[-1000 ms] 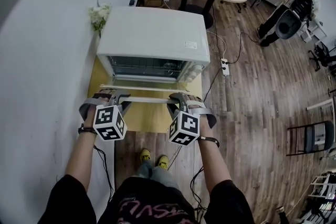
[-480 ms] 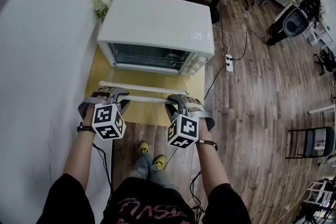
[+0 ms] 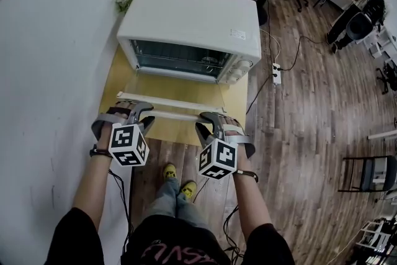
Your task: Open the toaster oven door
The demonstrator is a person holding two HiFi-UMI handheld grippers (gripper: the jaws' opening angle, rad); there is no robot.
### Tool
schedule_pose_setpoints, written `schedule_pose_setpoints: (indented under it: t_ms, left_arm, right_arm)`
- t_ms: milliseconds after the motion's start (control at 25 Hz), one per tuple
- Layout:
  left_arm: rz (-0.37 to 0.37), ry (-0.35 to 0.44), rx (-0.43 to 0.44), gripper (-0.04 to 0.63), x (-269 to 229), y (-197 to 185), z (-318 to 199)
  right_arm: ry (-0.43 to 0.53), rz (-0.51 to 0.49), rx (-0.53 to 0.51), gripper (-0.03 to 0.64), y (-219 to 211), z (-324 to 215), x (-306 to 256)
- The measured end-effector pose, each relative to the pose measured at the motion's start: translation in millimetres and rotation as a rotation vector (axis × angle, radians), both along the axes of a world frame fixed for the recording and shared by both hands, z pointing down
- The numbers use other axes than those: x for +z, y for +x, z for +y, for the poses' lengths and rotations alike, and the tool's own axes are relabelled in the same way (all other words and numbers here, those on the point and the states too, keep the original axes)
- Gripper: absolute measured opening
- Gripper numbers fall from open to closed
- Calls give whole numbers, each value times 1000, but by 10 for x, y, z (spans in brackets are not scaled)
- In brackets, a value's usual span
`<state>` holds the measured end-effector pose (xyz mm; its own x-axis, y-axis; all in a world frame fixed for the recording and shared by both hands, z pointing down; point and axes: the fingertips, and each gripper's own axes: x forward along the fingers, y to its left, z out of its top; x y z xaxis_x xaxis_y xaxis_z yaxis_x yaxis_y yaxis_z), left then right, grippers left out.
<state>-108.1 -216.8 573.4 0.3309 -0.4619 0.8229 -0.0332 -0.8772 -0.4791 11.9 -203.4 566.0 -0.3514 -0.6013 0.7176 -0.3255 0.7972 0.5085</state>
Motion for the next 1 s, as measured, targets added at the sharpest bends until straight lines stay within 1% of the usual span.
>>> schedule_pose_setpoints:
  t_ms: [120,400,520,840,1000]
  left_arm:
    - [-17,8,3,132,81,-11,72]
    - [-36,28,3,140,249,-29,200]
    - [-48,34,-4,150,313,-41,242]
    - [-69,39,-21,152,418,-41,304]
    - [-71,43,-14,161,484,-48,340]
  right_arm:
    - [0,-3,-7,144,-15,66,81]
    - [6,-21,-11,163,-45,200,259]
    - [8,-38,-17,164,-59,239,301]
    - [6,-68,-26,164,-54,308,381]
    - [13,-73,-22,166,-63,332,442]
